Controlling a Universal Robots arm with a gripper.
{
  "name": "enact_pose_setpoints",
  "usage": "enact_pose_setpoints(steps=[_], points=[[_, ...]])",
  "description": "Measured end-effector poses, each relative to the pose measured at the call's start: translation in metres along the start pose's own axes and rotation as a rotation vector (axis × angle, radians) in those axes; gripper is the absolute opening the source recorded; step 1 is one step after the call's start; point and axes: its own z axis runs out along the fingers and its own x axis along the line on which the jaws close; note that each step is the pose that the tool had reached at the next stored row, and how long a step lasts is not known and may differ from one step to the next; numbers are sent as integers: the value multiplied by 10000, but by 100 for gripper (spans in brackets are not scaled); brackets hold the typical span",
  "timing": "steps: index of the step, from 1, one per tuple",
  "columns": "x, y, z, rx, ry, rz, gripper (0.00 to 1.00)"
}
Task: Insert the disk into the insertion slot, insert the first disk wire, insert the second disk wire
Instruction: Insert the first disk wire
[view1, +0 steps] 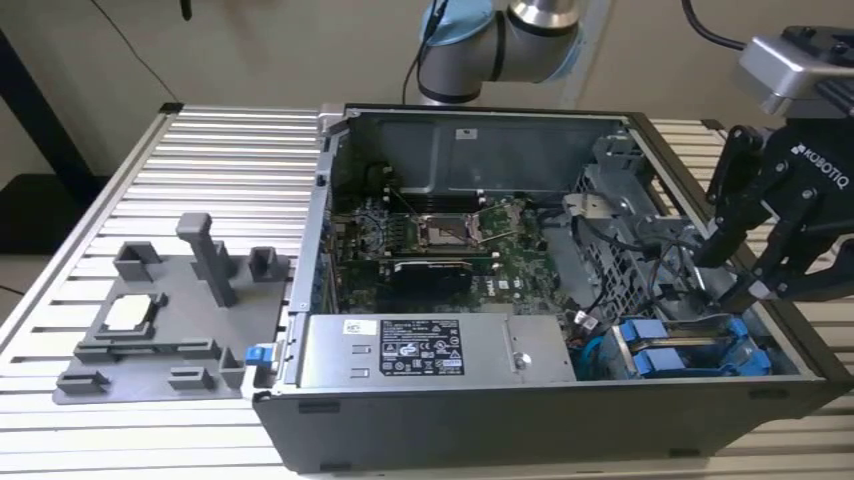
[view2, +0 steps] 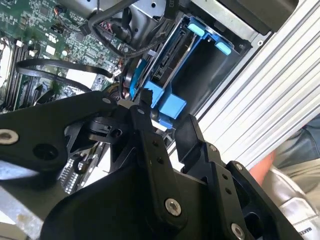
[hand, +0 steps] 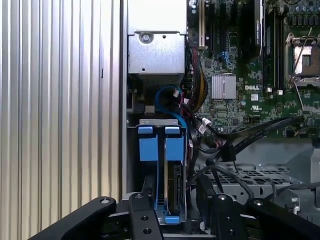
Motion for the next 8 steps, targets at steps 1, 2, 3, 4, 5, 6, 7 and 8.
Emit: enact_pose_setpoints(steps=[1,2,3,4,5,6,7,8], points=[[0,-12,1,-1,2,-2,47],[-1,-22,1,-1,3,-5,47],[-1,-30,2,-2,3,-7,47],[-1,-37,2,-2,4,-9,47],[-1,-46,2,-2,5,-11,47],[-1,-55,2,-2,5,-12,47],[-1,-65,2,-2,5,-14,47],[-1,-74,2,-2,5,-15,47]])
